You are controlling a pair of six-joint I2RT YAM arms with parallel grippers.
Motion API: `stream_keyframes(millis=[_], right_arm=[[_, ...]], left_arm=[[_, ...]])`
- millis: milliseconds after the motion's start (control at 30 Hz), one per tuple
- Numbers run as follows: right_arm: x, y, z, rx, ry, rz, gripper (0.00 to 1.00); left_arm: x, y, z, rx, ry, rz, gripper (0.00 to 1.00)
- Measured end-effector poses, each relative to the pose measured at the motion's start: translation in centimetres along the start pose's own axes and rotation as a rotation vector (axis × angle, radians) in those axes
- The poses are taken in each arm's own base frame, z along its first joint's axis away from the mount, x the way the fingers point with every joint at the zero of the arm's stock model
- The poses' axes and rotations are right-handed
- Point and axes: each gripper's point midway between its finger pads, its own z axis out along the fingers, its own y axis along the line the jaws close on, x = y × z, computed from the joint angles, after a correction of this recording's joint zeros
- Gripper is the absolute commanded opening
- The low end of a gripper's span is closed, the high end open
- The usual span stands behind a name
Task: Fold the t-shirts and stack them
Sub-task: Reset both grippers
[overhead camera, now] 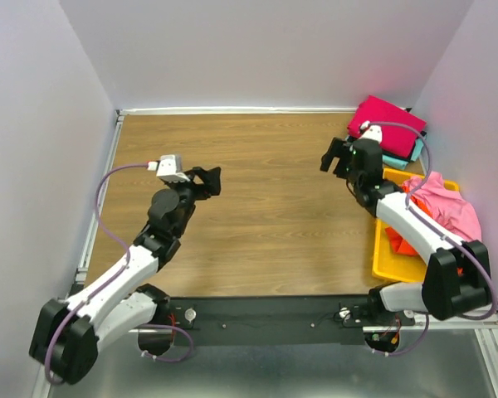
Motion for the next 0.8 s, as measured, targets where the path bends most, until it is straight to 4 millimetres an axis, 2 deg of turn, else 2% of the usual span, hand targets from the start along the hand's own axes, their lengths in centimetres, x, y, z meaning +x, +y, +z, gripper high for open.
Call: stream_keyframes(millis=[167,233,333,533,800], right_arm=[[3.3,3.7,-1.7,-0.137,0.020,-0.022,1.00],[4.6,5.3,-2.2,-0.182,0.034,-0.042,1.00],[5.1,6.9,-2.7,-0.229,0.031,-0.057,1.00],[4.4,7.2,-2.8,-0.239,0.000,-0.057,1.00],[3.2,6.8,-3.7,-0.236,-0.048,-0.048,1.00]], left_arm=[[-4.0,0.7,-2.4,-0.052,-0.124,-0.024,0.86],[-4.6,1.3,-2.9,-0.082,-0.142,-0.023,0.86],[-4.7,2.1,-3.6,-0.121,-0.147,-0.013,0.86],[-4.2,3.5,-4.3,-0.177,-0.139,0.008,0.86],[-4.1,4.0,-4.4,-0.203,-0.134,0.024,0.86]])
